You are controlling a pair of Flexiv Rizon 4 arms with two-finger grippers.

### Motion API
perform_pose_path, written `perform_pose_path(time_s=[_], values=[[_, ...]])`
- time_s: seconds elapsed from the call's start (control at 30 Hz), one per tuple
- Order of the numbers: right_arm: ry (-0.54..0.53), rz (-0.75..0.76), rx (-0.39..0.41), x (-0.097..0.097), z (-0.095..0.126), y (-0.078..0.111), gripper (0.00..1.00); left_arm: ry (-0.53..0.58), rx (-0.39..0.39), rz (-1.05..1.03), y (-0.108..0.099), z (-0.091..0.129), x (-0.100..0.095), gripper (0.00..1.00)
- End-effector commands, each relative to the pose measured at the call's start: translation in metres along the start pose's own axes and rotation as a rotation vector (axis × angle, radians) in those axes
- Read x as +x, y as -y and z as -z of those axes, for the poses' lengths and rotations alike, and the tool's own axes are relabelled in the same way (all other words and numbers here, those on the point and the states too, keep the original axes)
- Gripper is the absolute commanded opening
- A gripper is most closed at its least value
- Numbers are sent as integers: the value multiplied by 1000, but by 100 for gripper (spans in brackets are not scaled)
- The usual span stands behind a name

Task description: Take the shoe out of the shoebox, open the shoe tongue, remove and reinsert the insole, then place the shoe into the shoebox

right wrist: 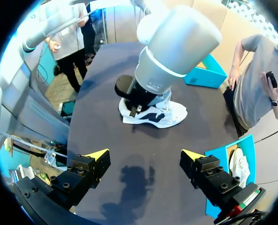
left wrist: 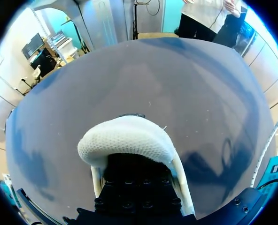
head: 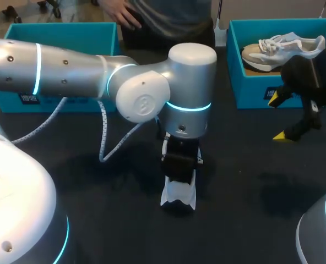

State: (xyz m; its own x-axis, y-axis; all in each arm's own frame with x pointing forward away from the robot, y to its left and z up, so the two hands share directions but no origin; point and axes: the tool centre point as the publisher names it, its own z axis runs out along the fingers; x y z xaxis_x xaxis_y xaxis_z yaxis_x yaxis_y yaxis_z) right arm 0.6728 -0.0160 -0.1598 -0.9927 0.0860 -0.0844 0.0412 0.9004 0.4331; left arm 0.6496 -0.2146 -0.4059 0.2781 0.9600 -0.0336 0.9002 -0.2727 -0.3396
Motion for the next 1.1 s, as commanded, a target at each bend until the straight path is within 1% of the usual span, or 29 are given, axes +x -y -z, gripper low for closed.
perform_pose_path(time_s=[0.03, 0.17, 0.4, 0.43, 0.53, 0.6, 0.77, 0.8, 0.9, 1.1], values=[[-3, -1, 4, -2, -1, -1, 100, 2, -18, 6, -5, -11, -3, 0], [-3, -1, 4, -2, -1, -1, 100, 4, -35, 9, -8, -17, -4, 0], [-3, -1, 4, -2, -1, -1, 100, 25, -139, 25, -14, -27, -2, 0], [-3, -1, 4, -2, -1, -1, 100, 26, -143, 29, -15, -28, -2, 0], [-3, -1, 4, -2, -1, -1, 100, 37, -195, 37, -19, -27, -1, 0], [-3, -1, 4, -2, -1, -1, 100, 25, -238, 43, -25, -27, 0, 0], [-3, -1, 4, -2, -1, -1, 100, 19, -297, 44, -40, -29, 1, 0], [-3, -1, 4, -2, -1, -1, 100, 9, -321, 42, -44, -30, 1, 0], [-3, -1, 4, -2, -1, -1, 100, 2, -360, 39, -51, -30, 0, 0], [-3, -1, 4, -2, -1, -1, 100, -11, -398, 51, -65, -30, 1, 0]])
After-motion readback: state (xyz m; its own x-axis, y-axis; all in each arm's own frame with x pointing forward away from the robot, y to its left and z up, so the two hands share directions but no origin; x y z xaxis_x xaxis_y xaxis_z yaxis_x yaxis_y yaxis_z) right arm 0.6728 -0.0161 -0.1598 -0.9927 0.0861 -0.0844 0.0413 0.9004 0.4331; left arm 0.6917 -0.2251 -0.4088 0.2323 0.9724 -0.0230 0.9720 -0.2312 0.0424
